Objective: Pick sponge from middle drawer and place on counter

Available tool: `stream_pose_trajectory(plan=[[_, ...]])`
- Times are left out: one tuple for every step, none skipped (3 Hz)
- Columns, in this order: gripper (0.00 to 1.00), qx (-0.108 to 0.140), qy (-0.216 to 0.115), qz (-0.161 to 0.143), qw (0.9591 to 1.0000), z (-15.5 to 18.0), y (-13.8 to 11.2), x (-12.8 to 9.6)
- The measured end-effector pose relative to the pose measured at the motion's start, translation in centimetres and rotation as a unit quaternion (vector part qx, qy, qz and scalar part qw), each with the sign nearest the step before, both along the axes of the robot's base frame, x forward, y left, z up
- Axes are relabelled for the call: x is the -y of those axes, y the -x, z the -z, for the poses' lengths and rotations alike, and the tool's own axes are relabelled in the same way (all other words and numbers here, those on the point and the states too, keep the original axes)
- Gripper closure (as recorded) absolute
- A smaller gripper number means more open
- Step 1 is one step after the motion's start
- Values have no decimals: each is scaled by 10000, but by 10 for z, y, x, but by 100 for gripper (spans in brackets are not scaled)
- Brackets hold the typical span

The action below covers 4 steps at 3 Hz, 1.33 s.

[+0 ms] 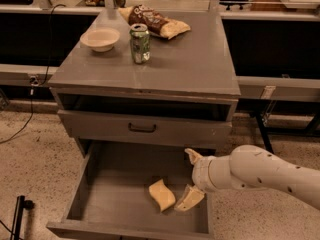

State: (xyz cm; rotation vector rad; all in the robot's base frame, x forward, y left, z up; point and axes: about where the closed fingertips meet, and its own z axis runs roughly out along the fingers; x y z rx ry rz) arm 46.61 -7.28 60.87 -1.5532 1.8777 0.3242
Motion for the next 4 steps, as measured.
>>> stream_pose_trajectory(plan=[[0,54,-209,-50,9998,38,-6,0],[0,-41,-288,-89,9995,53,-3,-3],[0,-82,-445,-334,9984,71,-5,-23],[0,-42,-688,-452,9966,111,-10,-44]])
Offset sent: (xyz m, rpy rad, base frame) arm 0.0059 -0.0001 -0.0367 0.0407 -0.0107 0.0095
